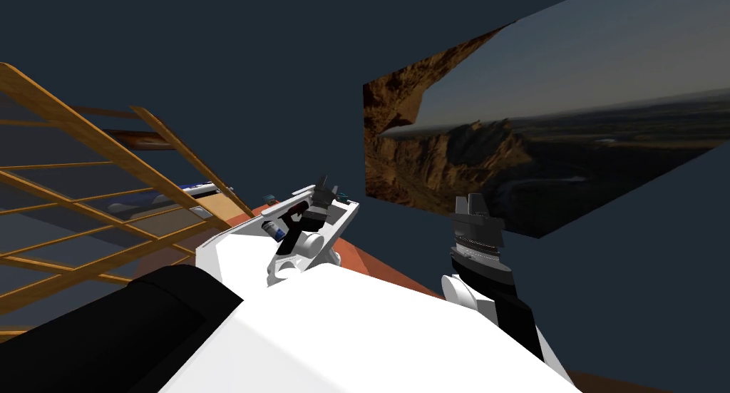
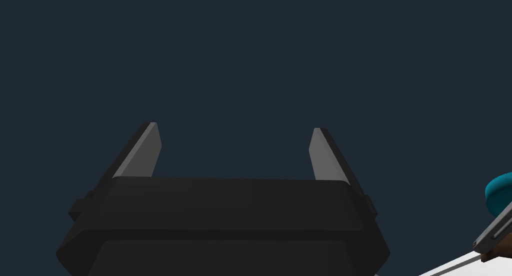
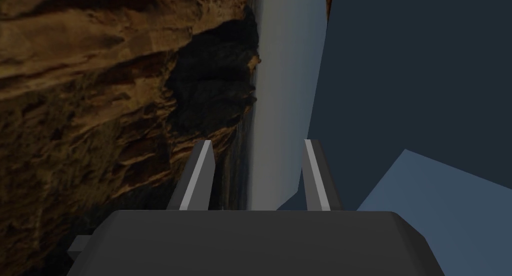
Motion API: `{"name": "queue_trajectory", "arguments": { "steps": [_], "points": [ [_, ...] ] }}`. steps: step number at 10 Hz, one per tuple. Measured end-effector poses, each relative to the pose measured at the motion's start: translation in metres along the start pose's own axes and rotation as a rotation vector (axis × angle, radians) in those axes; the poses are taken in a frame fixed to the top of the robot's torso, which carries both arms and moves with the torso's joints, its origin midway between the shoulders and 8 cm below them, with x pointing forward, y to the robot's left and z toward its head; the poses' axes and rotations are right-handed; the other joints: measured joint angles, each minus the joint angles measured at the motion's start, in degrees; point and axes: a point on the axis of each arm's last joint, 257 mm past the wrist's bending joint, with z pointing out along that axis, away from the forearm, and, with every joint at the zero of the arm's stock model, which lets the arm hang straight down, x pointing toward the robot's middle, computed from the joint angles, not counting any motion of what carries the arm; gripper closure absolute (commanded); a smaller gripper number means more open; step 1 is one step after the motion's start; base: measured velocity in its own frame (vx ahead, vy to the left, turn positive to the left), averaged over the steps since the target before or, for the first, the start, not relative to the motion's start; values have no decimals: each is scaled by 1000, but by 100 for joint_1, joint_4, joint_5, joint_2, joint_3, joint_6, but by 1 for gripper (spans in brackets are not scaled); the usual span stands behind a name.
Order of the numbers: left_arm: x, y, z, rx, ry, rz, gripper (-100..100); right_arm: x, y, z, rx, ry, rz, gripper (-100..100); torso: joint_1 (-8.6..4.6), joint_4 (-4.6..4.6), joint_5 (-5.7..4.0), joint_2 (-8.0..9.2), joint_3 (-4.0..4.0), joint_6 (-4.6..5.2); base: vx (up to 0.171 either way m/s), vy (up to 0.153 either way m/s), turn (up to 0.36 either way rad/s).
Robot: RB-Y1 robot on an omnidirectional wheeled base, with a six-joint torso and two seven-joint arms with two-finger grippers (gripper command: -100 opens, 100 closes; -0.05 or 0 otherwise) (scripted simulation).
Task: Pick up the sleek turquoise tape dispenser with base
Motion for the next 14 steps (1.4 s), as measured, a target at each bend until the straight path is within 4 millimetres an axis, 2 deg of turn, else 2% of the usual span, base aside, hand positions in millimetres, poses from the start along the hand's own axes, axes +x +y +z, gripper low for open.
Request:
{"name": "queue_trajectory", "arguments": {
  "steps": [14],
  "points": [
    [32,25,37,-201,120,-198,-100,0,0,0,0,0,0,0,0,-4,0,-16,-9,0,-33,34,-21]
  ]
}}
